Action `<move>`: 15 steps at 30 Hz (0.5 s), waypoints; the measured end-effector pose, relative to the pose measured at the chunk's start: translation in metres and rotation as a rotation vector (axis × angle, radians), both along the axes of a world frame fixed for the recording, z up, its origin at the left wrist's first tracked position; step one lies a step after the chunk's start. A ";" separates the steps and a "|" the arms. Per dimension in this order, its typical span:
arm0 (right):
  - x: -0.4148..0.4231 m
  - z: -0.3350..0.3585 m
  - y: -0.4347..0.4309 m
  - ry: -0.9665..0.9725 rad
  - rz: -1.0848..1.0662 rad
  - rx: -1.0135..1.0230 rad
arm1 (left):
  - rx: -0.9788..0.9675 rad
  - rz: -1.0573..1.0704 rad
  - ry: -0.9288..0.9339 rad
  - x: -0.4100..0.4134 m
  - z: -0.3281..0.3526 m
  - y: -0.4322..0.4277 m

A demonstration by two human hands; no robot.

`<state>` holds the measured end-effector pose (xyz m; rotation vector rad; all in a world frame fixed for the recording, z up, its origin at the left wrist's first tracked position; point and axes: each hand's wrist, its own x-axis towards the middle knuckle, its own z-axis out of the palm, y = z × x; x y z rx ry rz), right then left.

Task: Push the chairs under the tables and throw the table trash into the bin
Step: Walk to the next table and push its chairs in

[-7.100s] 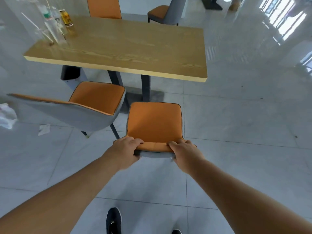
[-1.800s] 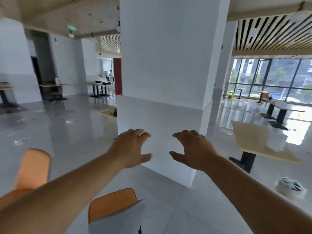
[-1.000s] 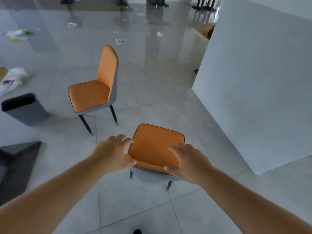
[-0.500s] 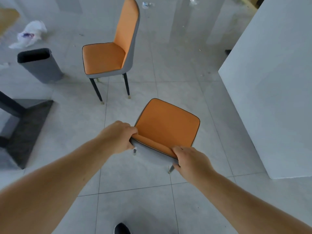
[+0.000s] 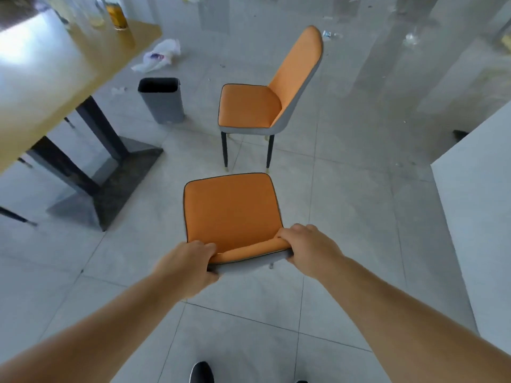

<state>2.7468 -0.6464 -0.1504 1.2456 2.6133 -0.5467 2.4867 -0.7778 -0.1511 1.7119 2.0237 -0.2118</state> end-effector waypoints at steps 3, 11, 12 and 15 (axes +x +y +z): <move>-0.044 0.001 0.004 0.028 0.174 -0.025 | -0.059 0.181 -0.008 -0.018 0.006 -0.037; -0.179 -0.001 -0.020 0.010 0.544 -0.003 | -0.042 0.602 0.007 -0.072 0.004 -0.124; -0.196 -0.001 -0.021 -0.001 0.575 0.000 | -0.032 0.647 -0.005 -0.082 0.003 -0.130; -0.248 0.003 -0.017 -0.028 0.641 -0.005 | -0.010 0.732 -0.045 -0.116 0.000 -0.138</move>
